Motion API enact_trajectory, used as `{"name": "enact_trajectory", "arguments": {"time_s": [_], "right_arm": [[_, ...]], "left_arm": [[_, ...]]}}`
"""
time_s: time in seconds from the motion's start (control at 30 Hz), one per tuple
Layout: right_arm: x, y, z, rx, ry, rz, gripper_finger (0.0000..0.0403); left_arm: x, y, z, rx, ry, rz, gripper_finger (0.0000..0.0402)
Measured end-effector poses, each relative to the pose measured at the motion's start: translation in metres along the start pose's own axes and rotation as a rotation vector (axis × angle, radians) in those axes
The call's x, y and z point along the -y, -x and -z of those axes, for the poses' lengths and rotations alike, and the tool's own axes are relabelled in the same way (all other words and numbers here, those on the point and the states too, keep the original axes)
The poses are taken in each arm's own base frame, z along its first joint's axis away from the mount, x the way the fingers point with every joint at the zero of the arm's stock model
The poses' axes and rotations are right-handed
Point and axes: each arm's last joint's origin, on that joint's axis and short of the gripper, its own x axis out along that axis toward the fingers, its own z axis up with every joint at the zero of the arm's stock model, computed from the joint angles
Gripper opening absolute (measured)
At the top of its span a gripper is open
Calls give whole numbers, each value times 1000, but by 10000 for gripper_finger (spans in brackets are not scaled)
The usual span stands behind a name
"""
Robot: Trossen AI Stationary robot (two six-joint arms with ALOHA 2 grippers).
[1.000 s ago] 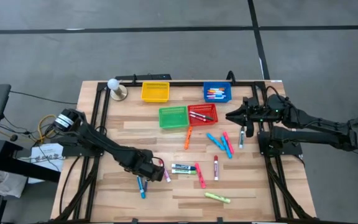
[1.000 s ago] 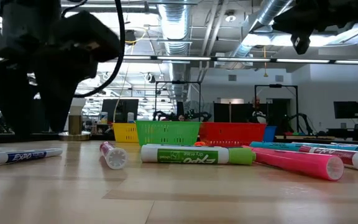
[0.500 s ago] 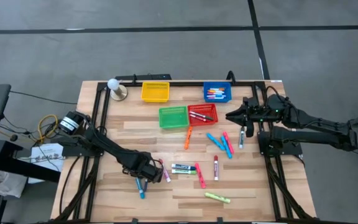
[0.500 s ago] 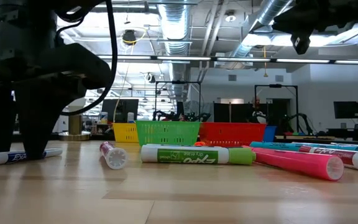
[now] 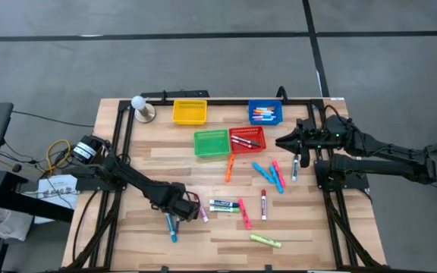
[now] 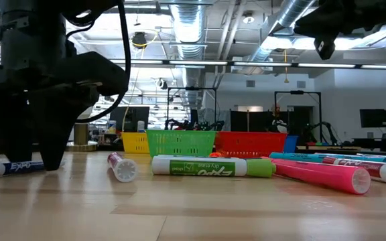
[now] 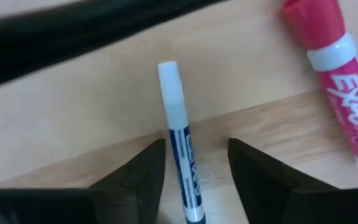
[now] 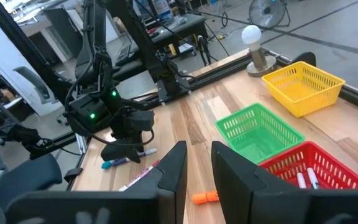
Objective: Pick & Place Markers
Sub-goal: Put the violet marker pen into the red bin
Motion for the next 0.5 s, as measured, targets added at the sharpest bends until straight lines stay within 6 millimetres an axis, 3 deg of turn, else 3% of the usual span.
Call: {"name": "enact_trajectory", "arguments": {"time_s": [0.27, 0.5], "right_arm": [[0, 0, 0, 0, 0, 0, 63], [0, 0, 0, 1, 0, 0, 63]], "left_arm": [[1, -1, -6, 36, 16, 4, 74], [1, -1, -15, 73, 8, 1, 25]]}}
